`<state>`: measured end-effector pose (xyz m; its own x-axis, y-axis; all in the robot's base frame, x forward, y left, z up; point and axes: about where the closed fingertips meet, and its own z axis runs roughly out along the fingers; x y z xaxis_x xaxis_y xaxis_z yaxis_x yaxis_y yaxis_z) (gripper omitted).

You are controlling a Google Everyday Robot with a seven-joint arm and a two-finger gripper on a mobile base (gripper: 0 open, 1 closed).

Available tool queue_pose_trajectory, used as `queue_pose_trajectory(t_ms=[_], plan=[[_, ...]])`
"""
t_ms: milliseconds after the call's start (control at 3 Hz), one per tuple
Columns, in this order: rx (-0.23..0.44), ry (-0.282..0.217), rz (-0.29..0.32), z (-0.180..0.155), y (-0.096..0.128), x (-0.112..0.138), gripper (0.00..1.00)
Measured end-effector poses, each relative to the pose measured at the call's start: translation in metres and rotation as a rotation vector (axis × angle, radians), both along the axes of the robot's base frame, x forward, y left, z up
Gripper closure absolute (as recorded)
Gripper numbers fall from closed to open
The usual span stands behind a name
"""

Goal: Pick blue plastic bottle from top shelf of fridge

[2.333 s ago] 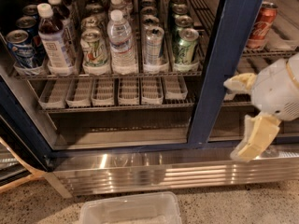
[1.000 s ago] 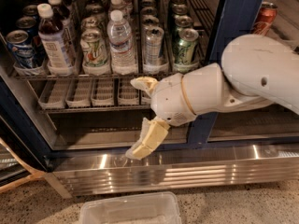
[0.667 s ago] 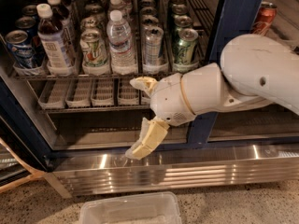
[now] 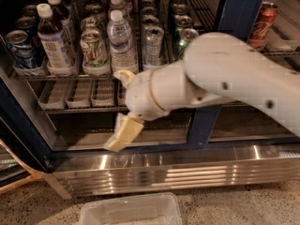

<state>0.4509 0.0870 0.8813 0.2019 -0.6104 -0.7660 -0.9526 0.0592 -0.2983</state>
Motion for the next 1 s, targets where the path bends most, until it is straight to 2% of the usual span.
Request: queue_pose_trajectory(t_ms=[667,1000], plan=[[-0.111,-0.166,0.062,0.012,0.084,0.068,0.0],[-0.086,-0.247,0.075,0.033,0.11,0.093,0.0]])
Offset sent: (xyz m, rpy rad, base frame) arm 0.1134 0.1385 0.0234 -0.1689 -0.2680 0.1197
